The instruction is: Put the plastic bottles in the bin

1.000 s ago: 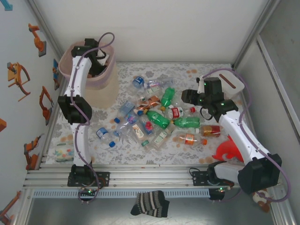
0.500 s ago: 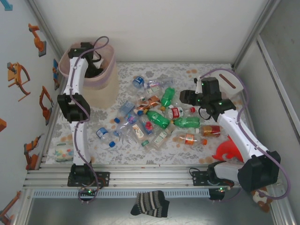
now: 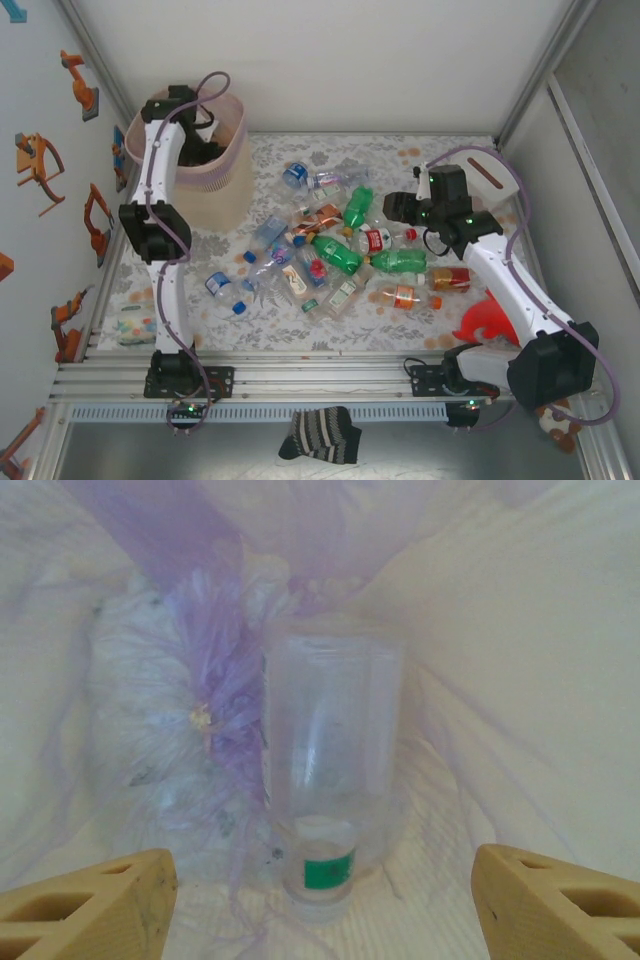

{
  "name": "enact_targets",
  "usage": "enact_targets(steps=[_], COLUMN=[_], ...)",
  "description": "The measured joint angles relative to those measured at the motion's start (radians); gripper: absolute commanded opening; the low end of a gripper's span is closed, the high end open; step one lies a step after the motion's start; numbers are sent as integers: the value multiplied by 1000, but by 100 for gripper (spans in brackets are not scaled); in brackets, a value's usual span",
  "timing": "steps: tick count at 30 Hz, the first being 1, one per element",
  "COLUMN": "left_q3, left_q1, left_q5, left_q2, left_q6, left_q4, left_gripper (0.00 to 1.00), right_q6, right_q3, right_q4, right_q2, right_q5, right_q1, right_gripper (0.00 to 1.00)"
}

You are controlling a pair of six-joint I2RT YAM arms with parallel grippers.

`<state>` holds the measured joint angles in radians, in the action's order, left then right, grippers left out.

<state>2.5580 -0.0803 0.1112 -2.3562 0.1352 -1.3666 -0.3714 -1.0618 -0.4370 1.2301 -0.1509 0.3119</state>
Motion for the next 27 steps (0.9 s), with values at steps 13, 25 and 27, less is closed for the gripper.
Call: enact_targets(steps=[13, 25, 27], left_q3=[-63, -489, -589], left_q1=[-26, -172, -210], left_q5=[-6, -17, -24], left_q2=[309, 719, 800], left_q6=[-16, -59, -79], left_q4=[18, 119, 145], left_gripper=[76, 75, 75], right_q6=[2, 4, 4], right_q3=[-22, -120, -129], right_q4=[-22, -81, -88], right_q2=[33, 83, 84], right_q5=[6, -21, -25], right_q1=[4, 5, 5], right_gripper=[68, 68, 68])
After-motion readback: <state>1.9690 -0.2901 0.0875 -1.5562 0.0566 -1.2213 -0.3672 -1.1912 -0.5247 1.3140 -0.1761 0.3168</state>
